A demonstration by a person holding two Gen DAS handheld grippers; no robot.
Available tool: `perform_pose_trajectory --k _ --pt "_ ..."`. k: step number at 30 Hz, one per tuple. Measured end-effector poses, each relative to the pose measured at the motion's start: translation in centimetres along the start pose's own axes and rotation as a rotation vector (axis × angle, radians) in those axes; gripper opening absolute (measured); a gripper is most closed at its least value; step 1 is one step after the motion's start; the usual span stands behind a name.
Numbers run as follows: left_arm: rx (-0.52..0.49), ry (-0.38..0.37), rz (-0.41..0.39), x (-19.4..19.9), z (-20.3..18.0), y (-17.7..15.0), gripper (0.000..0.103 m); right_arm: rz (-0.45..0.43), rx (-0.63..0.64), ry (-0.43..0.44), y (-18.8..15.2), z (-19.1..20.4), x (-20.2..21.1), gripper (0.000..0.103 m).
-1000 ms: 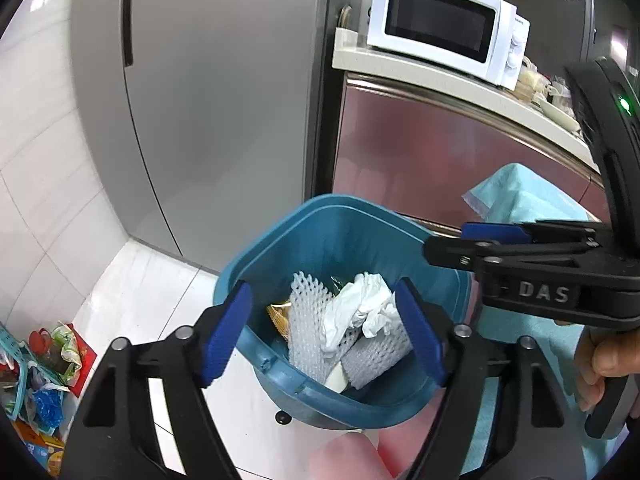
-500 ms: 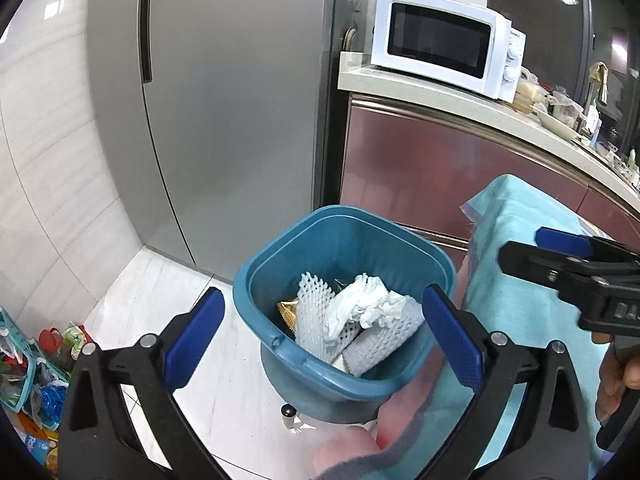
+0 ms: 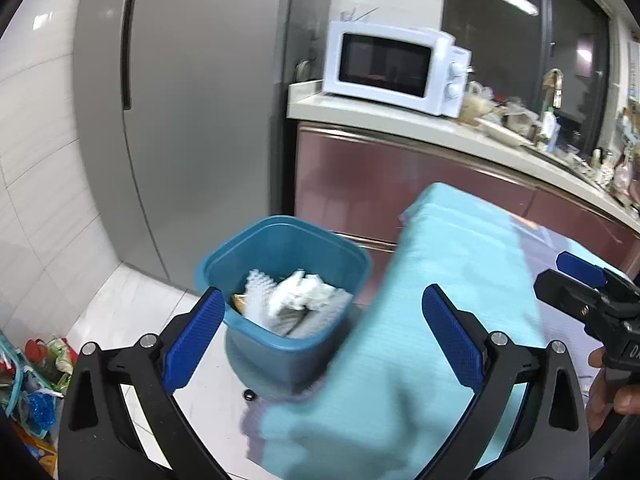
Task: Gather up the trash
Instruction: 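Move both tools back over the table toward the two orange peels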
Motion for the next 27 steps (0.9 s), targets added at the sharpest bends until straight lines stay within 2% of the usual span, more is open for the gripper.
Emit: perform_pose_trajectory --k 10,15,19,27 --pt "-0.034 -0.1 -0.082 5.9 -6.5 -1.3 0.097 -0.12 0.017 -0.154 -1.7 -2.3 9.9 0.096" --pt "-0.035 -0.141 -0.078 7.1 -8.9 -2.3 0.097 -0.162 0.044 -0.236 -2.9 -2.8 13.7 0.096" --pt "-0.054 -0.202 -0.086 8.5 -11.7 -3.0 0.097 -0.204 0.05 -0.311 -3.8 -3.4 16.8 0.096" --pt "-0.109 -0.348 -0.116 10.2 -18.0 -4.1 0.097 -0.274 0.067 -0.519 -5.4 -5.1 22.5 0.096"
Point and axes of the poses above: each gripper's, at about its wrist camera, not at the fingertips, and x roughly against the way its jaws point, z to its left, y to its top, the point moved 1 cm from there along -x, roughly the way its jaws point, and after that the axes turned 15 degrees about -z, right-handed, at the moved point
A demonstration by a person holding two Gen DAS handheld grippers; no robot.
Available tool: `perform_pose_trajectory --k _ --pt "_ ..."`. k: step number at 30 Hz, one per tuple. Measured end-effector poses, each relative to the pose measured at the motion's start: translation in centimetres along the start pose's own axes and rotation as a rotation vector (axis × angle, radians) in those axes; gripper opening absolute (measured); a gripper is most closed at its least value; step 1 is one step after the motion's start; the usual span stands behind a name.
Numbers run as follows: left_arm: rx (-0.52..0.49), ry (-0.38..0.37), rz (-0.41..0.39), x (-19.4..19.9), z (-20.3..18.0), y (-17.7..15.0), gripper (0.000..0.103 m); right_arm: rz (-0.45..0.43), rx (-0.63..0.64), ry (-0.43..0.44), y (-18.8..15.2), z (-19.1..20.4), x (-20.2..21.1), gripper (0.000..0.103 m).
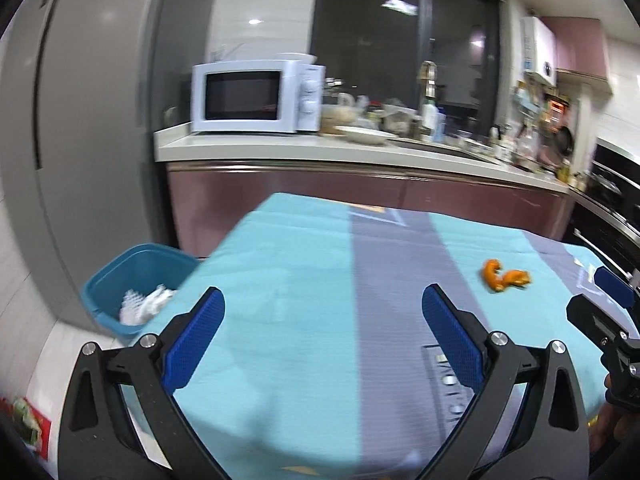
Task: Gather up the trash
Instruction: 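Move both tools back over the table toward the two orange peels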
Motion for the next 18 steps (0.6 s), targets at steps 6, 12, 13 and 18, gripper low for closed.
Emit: perform_pose_trajectory --k 6,12,13,18 --pt "-0.045 -0.102 0.004 -0.8 -4.4 -0.6 0.097 -0.009 0.004 -0.146 -0.7 -2.8 2.0 0.096" --pt "-0.076 -0.176 -0.009 -1.4 -7.5 -0.6 0.097 0.01 -0.005 -0.236 -1.6 -5.1 3.3 0.096" --pt "-0.079 -0.185 -0.009 -1.5 -7.7 -0.5 0.097 0.012 -0.008 -0.242 -1.6 -5.3 3.3 0.096" --pt "-0.089 -0.208 0.003 -2.6 -9.0 -0.6 0.097 0.023 -0.013 -0.292 -2.0 -6.9 3.6 0.096"
Point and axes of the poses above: each gripper's, at about its wrist camera, not at the fingertips, and x roughly against the way its jaws point, z to its left, y to its top, the point moved 1 cm from there along -x, roughly the way its jaws point, and after that the axes turned 15 degrees about -z, right-handed, at the moved point
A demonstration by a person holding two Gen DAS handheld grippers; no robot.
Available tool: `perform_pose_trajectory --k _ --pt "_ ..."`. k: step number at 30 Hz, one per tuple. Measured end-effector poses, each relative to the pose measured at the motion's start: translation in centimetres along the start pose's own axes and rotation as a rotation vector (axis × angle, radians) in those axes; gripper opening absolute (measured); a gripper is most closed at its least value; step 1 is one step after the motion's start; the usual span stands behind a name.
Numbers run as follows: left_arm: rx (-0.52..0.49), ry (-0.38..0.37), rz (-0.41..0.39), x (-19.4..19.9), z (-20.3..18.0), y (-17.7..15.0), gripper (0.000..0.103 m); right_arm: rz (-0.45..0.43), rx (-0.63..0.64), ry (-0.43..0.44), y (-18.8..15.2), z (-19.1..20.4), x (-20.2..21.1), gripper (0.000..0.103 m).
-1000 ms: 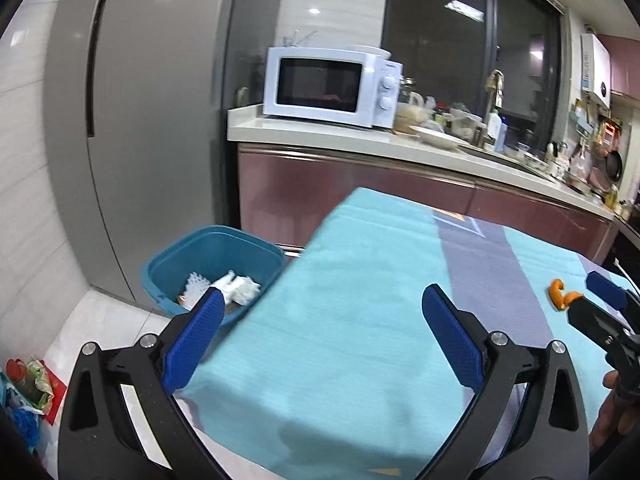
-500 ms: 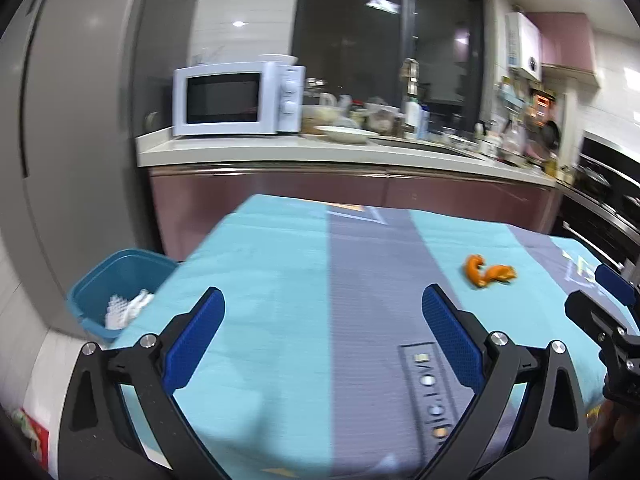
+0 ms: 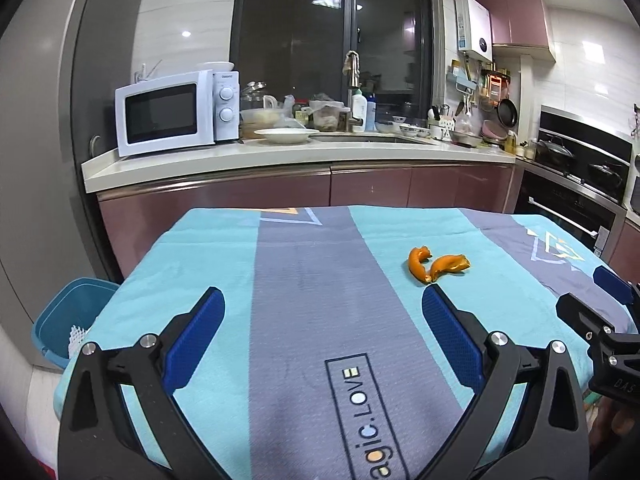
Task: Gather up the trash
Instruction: 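Move both tools back over the table toward the two orange peels, then grasp one orange peel with the left gripper while the right gripper grasps the other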
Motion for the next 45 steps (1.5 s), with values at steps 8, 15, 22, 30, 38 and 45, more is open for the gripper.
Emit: perform_pose_trajectory --k 8,15,22,30,38,45 --pt "-0.022 -0.054 0.035 -3.9 -2.1 0.3 0.097 0.048 -0.026 -0.002 -0.2 -1.8 -2.8 0.096" --pt "-0.022 -0.122 0.101 -8.9 -4.7 0.1 0.097 0.125 -0.022 0.018 0.0 -3.1 -7.4 0.096" --pt "0.019 -0.178 0.203 -15.0 -6.5 -0.2 0.097 0.235 -0.019 0.076 -0.2 -4.2 -12.3 0.096" --pt "0.048 -0.191 0.358 -22.5 -9.1 -2.3 0.097 0.303 -0.016 0.106 -0.8 -5.0 -15.9 0.096" --pt "0.042 -0.196 0.419 -27.7 -10.4 -3.2 0.093 0.334 -0.012 0.133 -1.6 -5.3 -17.7 0.096" --pt "0.005 -0.192 0.464 -29.8 -11.6 -4.4 0.075 0.353 -0.013 0.166 -1.8 -5.1 -19.2 0.095"
Point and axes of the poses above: each gripper's, at about its wrist camera, not at the fingertips, and x roughly against the way its jaws point, z to its left, y to its top, the point moved 1 cm from there along -x, roughly the way its jaws point, and after that the axes turned 15 degrees about -z, right-handed, at the moved point
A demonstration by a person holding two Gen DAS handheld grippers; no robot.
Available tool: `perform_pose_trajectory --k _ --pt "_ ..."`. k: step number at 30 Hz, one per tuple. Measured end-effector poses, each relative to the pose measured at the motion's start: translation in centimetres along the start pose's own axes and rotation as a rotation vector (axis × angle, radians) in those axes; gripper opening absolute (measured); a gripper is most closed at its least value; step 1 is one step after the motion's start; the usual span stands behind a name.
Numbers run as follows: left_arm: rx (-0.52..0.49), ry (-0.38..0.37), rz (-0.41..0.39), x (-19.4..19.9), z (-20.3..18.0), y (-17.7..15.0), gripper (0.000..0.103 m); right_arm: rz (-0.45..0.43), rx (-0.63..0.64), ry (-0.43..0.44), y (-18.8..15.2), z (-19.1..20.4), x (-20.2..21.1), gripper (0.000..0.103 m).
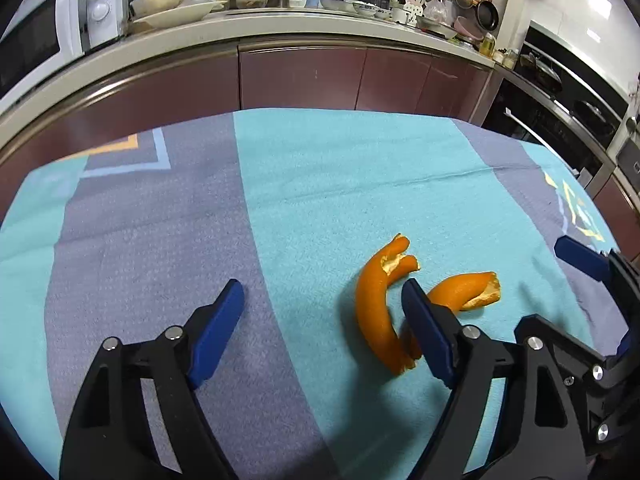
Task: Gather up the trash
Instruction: 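Grasp one orange peel with the left gripper while the right gripper grasps the other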
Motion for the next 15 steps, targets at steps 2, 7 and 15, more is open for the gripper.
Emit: perform_pose_trajectory --k 2,7,15 --pt "-0.004 -0.004 -0.004 0.0 -0.3 0.1 0.064 0.009 0.004 0.016 0.2 0.0 -0.5 0.093" --pt "-0.052 -0.016 -0.006 -0.2 -1.5 0.1 0.05 0.042 0.012 0.061 0.3 0.1 -1.7 0.088" --pt "-0.079 -0.084 -0.002 0.6 -2.7 -0.8 0.017 0.116 -0.013 0.152 0.0 0.3 -3.4 0.078"
Point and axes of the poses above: each gripper's, at about its wrist camera, not at the fingertips, and x roughly against the way its jaws point, z to its left, y to its top, the point moved 1 cm from there along -x, roughly the way its jaws point, and after that the axes turned 15 degrees about -z, right-handed, at the moved point
